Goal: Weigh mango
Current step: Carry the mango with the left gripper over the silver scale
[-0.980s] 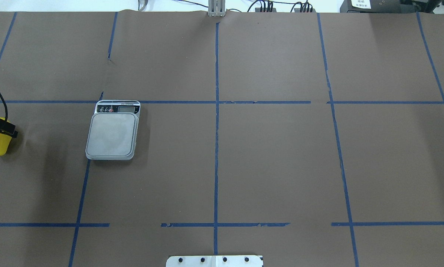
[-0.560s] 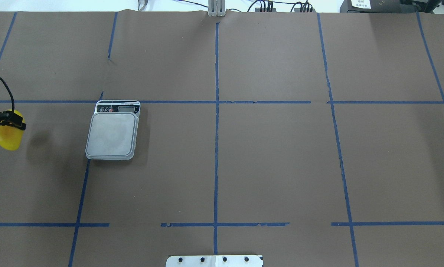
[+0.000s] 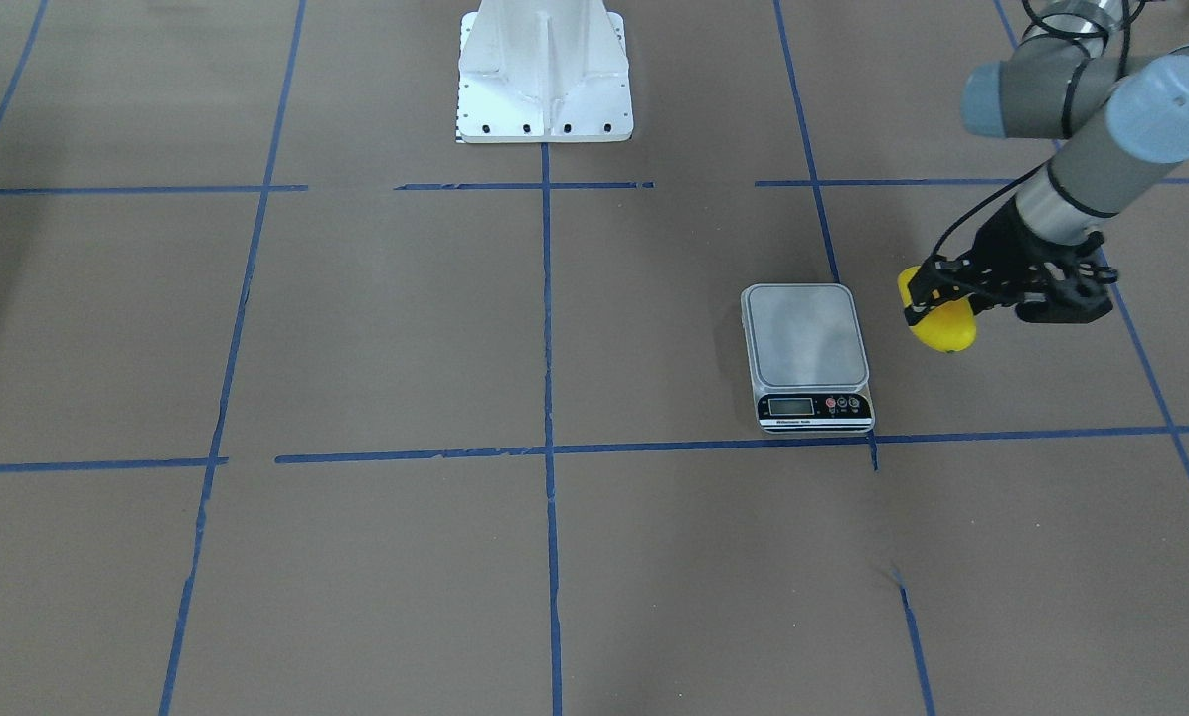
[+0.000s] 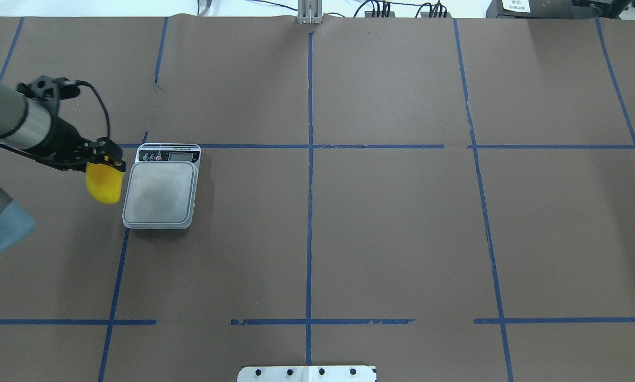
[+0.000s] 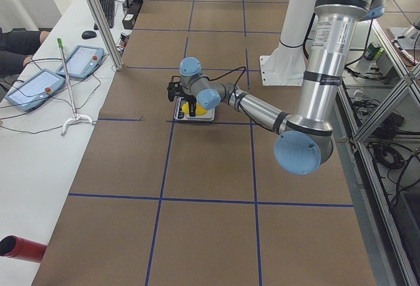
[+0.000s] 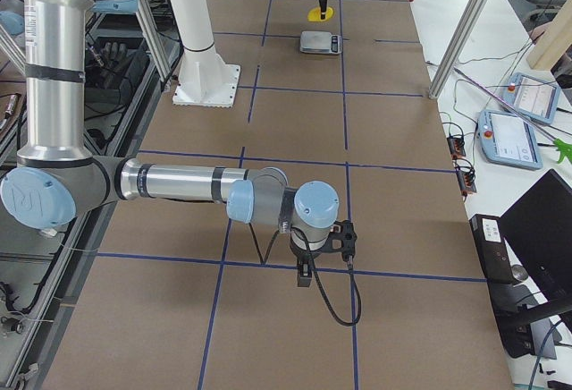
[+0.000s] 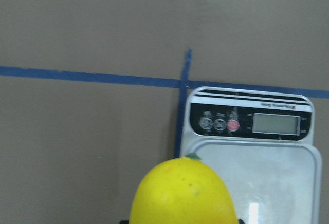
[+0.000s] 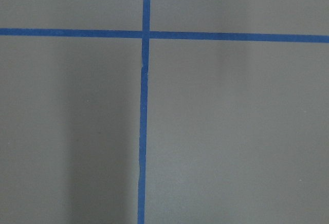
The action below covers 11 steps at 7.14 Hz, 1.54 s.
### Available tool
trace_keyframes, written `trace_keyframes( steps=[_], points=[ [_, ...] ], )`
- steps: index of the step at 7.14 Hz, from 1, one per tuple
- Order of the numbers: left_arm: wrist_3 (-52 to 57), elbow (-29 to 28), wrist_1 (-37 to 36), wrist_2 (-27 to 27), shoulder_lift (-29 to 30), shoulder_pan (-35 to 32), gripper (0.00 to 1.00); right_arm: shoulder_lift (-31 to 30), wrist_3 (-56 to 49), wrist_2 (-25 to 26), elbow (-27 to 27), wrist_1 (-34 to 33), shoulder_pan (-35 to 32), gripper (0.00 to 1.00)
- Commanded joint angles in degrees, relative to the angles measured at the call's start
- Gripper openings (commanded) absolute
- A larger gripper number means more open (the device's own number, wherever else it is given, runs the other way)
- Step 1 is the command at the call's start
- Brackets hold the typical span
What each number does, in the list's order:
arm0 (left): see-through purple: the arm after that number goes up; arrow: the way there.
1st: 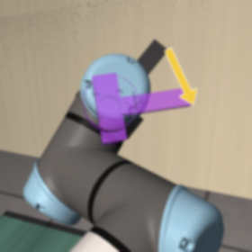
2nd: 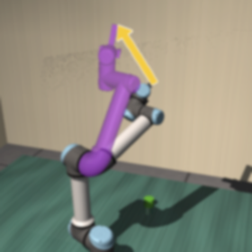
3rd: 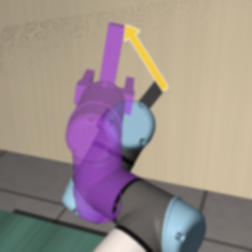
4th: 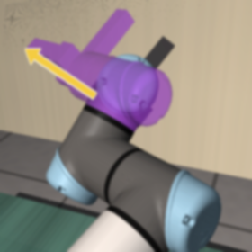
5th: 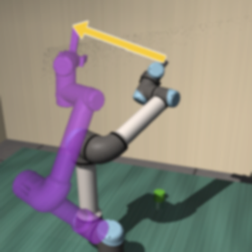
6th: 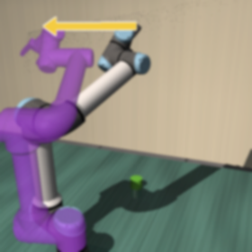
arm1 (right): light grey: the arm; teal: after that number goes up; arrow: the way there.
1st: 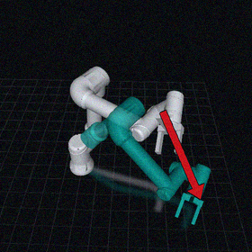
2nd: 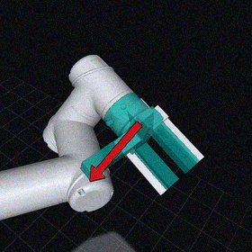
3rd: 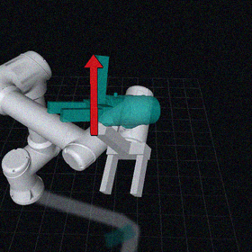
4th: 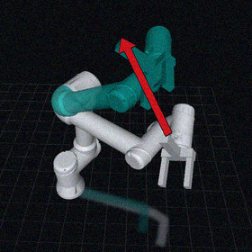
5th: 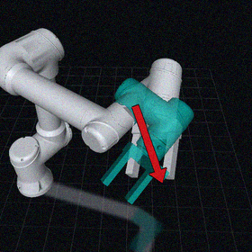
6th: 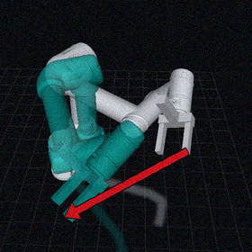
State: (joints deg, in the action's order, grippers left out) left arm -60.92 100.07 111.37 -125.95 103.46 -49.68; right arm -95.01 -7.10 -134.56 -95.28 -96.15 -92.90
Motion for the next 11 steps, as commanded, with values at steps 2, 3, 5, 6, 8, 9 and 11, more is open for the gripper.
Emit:
trace_keyframes(
  steps=[2, 3, 5, 6, 8, 9, 11],
  points=[
    [-3.4, -3.3, -2.1, 4.5, 6.1, 5.2, 0.00, 0.0, 0.0, 0.0, 0.0, 0.0, 0.0, 1.00],
    [-3.3, -3.0, -2.1, 4.5, 5.9, 5.1, 0.00, 0.0, 0.0, 0.0, 0.0, 0.0, 0.0, 1.00],
    [-2.9, -3.7, -2.0, 4.9, 5.1, 5.3, 0.00, 0.0, 0.0, 0.0, 0.0, 0.0, 0.0, 1.00],
    [-3.0, -4.0, -2.0, 4.9, 5.1, 5.3, 0.00, 0.0, 0.0, 0.0, 0.0, 0.0, 0.0, 1.00],
    [-3.3, -4.3, -2.0, 5.5, 5.3, 5.6, 0.99, 0.0, 0.0, 0.0, 0.0, 0.0, 0.0, 1.00],
    [-2.8, -3.0, -2.2, 5.5, 5.3, 4.8, 1.00, 0.0, 0.0, 0.0, 0.0, 0.0, 0.0, 1.00],
    [6.2, 6.5, -10.3, 5.3, 5.1, -5.3, 1.00, -0.1, 0.0, 0.0, 0.0, 0.0, 0.0, 1.00]
  ],
)
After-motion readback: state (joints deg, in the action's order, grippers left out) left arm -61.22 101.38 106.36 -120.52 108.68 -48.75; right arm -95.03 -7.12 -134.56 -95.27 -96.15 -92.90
